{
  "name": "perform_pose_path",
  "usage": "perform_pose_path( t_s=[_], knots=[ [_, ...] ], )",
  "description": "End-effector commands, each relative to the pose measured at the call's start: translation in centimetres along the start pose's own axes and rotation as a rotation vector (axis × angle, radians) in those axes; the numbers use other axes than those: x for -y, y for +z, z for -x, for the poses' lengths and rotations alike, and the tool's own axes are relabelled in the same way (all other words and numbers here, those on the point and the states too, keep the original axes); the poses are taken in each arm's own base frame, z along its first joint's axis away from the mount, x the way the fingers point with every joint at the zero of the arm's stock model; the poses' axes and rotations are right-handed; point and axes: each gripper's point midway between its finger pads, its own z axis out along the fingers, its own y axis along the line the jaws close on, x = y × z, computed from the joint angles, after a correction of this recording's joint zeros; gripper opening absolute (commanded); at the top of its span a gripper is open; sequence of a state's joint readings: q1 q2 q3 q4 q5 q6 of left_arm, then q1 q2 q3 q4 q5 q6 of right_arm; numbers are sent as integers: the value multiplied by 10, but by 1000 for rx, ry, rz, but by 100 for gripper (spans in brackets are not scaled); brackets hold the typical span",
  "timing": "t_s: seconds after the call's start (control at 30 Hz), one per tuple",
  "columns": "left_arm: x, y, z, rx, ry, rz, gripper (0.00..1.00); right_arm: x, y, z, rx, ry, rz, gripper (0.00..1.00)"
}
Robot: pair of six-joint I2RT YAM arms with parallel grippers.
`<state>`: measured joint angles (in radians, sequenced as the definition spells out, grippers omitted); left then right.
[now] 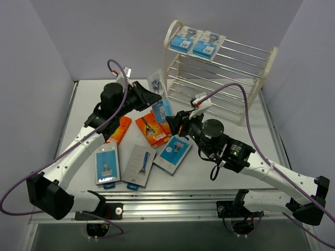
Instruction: Place and organize the shaving razors onto the shelf
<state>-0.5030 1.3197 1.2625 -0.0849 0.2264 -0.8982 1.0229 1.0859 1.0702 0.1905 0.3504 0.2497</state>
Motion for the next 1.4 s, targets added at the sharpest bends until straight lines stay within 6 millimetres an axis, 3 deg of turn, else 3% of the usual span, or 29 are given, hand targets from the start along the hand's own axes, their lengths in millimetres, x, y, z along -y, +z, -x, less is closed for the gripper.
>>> perform_pose_path(
  t_s=[0.0, 0.17, 0.3, 0.4, 0.43, 0.53, 0.63, 0.73, 0.77, 0.83, 0.87, 0.93, 1.13, 1.2, 1.37],
  knots=[
    [14, -2, 20, 48, 76, -8, 2, -2, -4, 11, 30, 36, 26, 46],
    [13, 5, 24, 14, 145, 29, 2, 12, -10, 17, 41, 34, -13, 48],
    [28, 1, 43, 23, 247, 50, 2, 35, -18, 21, 42, 32, -71, 53],
    [27, 2, 52, 12, 315, 92, 2, 46, -27, 18, 48, 35, -89, 54],
    [37, 4, 63, 32, 335, 85, 2, 49, -29, 5, 27, 24, -87, 56],
    [47, 9, 76, 43, 373, 98, 2, 55, -35, -8, 0, 24, -90, 63],
    [55, 17, 82, 40, 404, 109, 2, 54, -38, -5, 14, 58, -73, 62],
    [58, 33, 66, -3, 448, 130, 2, 47, -37, 4, 38, 92, -33, 60],
    [71, 33, 62, -3, 468, 122, 2, 41, -35, 7, 37, 99, -6, 59],
    [70, 46, 49, -41, 510, 133, 2, 38, -33, 14, 57, 116, 15, 59],
    [80, 44, 47, -37, 530, 131, 2, 35, -31, 16, 58, 126, 30, 59],
    [79, 51, 38, -66, 571, 139, 2, 32, -29, 23, 78, 141, 47, 59],
    [84, 43, 37, -57, 639, 160, 2, 39, -20, 40, 106, 208, 81, 60],
    [82, 42, 35, -66, 646, 161, 2, 49, -15, 44, 117, 236, 66, 61],
    [84, 39, 30, -73, 647, 146, 2, 51, -6, 43, 97, 287, 144, 64]
  ],
)
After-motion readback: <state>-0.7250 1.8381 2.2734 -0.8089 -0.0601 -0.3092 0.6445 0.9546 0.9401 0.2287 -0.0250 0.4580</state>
